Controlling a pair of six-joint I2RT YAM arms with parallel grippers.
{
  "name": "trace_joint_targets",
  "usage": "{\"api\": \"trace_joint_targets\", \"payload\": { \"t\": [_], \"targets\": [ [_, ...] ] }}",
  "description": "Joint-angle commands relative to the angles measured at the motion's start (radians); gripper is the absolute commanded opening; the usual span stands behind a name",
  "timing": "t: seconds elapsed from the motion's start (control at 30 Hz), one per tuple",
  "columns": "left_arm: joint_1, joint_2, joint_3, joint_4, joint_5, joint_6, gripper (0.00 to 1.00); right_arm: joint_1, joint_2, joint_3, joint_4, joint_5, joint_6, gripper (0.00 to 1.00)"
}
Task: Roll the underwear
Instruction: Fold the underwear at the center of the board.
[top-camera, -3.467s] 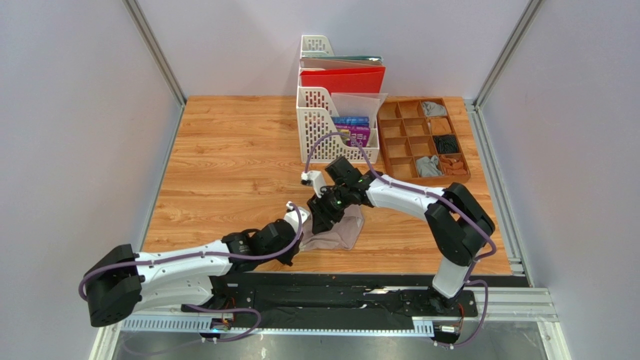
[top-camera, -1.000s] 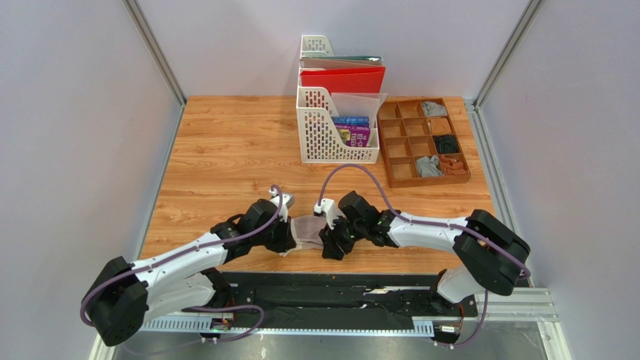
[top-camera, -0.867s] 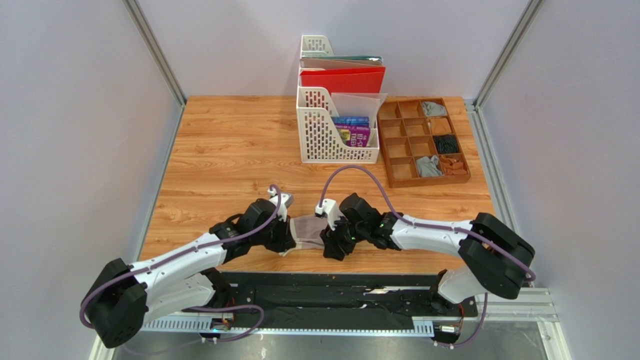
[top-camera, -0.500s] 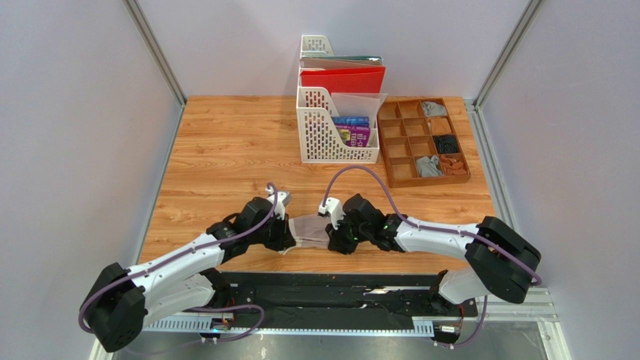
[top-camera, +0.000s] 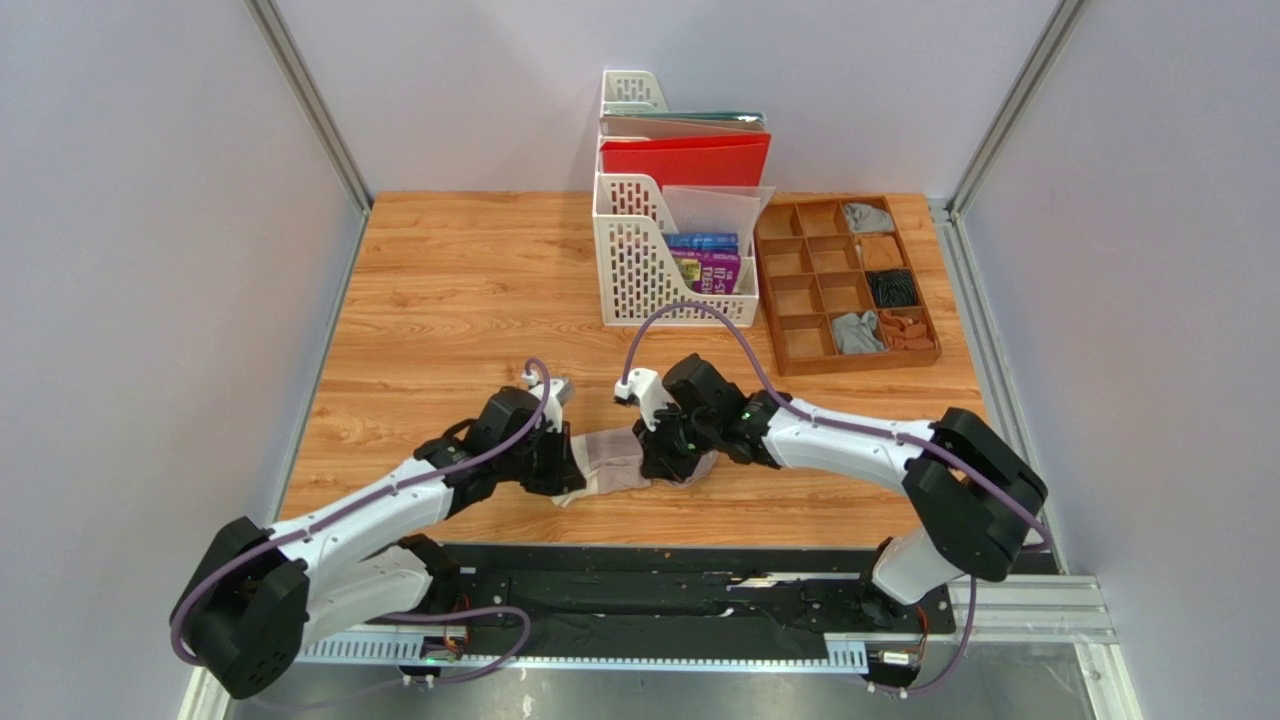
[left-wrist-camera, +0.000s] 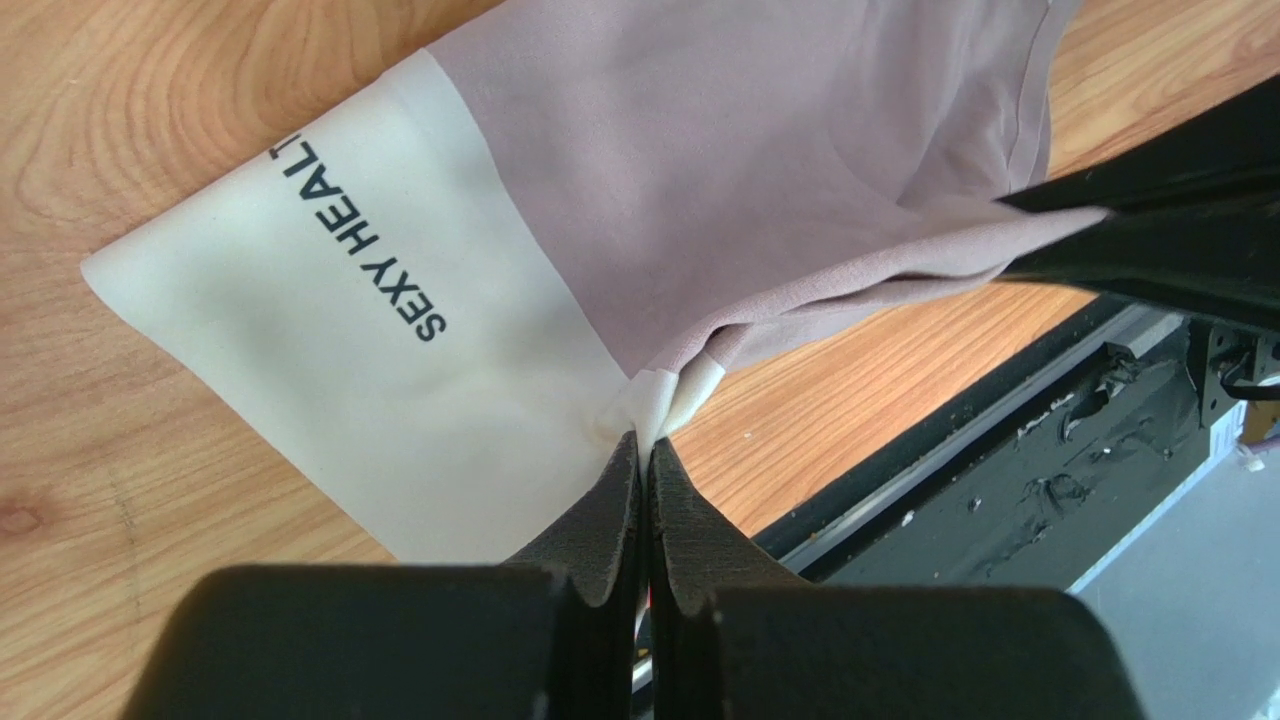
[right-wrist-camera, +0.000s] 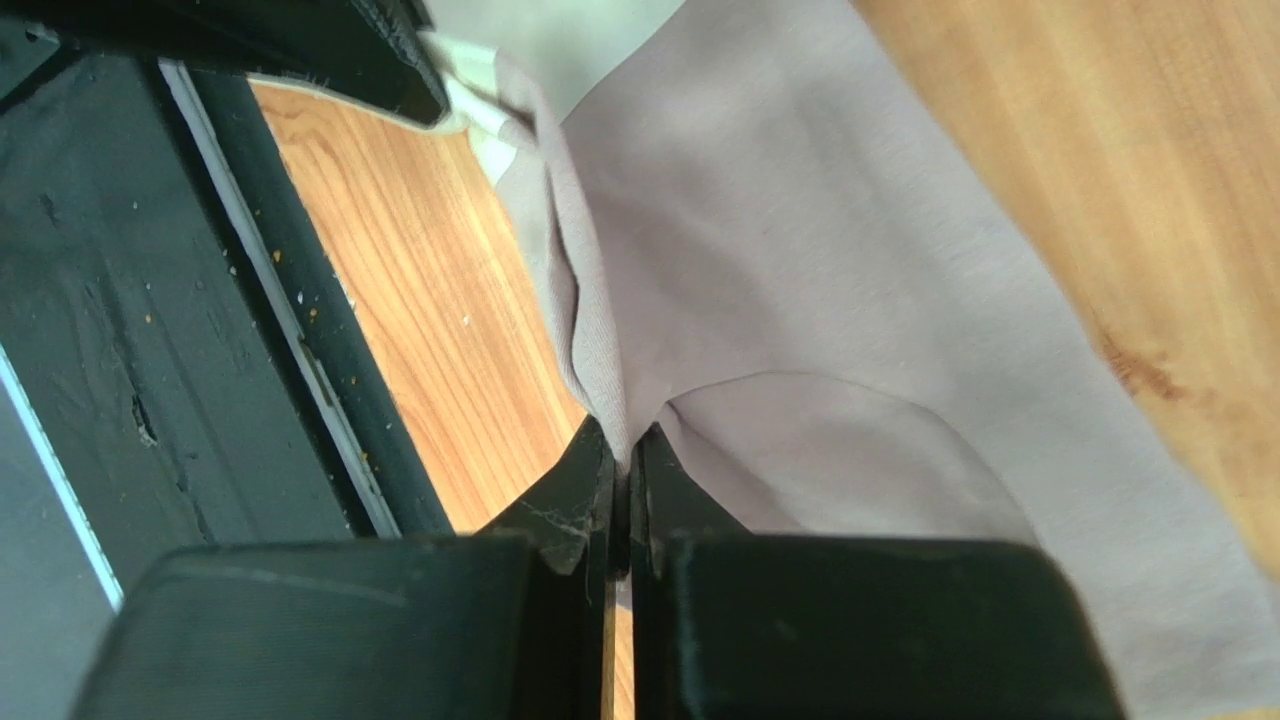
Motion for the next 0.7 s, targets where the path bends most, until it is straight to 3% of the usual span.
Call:
{"api": "trace_joint_targets", "payload": {
  "t": [0.0, 0.53, 0.63, 0.67],
  "targets": [
    [0.032, 0.033, 0.04, 0.024, 0.043, -0.014, 0.0, -0.038, 0.059, 0.12, -0.096, -0.05, -0.056, 0.0],
    [0.144, 0.163, 0.153, -0.02, 0.09, 0.032, 0.0, -0.144, 0.254, 0.321, -0.272, -0.163, -0.136, 0.0],
    [0.152, 0.188, 0.182, -0.022, 0.086, 0.043, 0.19, -0.153, 0.293, 0.358, -0.295, -0.18, -0.144, 0.0],
    [0.154, 0.19, 0.187, -0.019, 0.087, 0.047, 0.33, -0.158, 0.303, 0.379, -0.308, -0.183, -0.145, 0.0]
  ]
}}
